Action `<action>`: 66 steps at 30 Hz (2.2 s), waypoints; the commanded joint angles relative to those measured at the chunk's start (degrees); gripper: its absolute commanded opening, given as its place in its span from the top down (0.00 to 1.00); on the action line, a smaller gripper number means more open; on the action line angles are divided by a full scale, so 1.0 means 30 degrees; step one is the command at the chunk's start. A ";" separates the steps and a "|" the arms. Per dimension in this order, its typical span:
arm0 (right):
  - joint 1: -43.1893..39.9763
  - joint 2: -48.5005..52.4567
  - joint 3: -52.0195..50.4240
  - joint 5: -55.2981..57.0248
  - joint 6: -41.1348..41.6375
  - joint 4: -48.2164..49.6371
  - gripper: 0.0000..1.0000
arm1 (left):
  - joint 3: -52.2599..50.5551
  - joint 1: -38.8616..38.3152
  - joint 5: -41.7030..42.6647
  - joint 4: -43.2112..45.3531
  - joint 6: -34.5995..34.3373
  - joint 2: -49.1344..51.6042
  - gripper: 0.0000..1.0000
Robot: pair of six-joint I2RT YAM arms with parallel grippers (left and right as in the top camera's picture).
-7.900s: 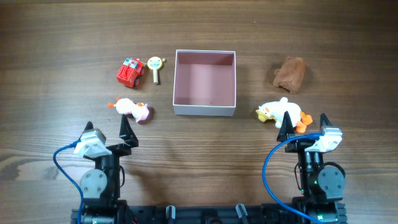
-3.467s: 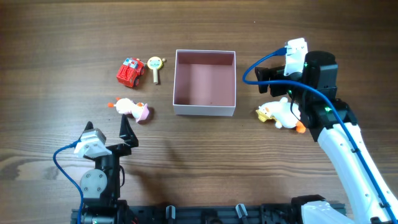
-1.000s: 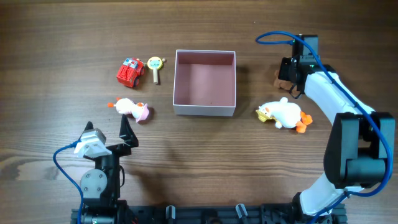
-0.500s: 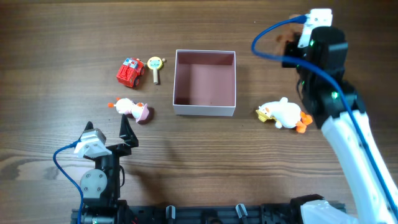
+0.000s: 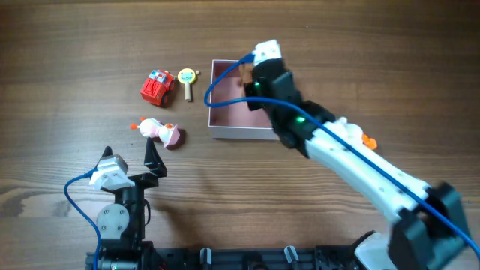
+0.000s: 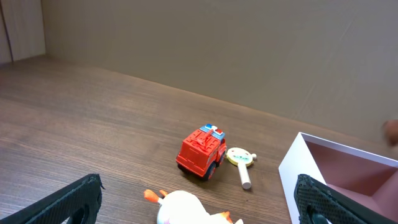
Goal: Pack container
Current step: 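Lift the teddy bear and carry it over the box with right gripper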
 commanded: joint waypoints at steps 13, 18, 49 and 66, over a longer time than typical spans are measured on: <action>0.0066 0.0845 0.0248 0.0721 0.3738 -0.3789 0.96 | -0.0131 -0.0051 0.0248 0.0051 0.0379 -0.0066 0.00; 0.0066 0.0838 0.0248 -0.0568 0.4313 -0.4401 0.96 | -0.0131 -0.0051 0.0248 0.0051 0.0386 -0.0066 0.00; 0.0095 0.0481 0.0248 -0.0525 0.2441 -0.8021 0.96 | -0.0131 -0.0051 0.0248 0.0051 0.0379 -0.0066 0.00; -0.0299 0.0328 0.1392 0.0758 0.3381 -0.5829 0.96 | -0.0131 -0.0051 0.0248 0.0051 0.0386 -0.0066 0.00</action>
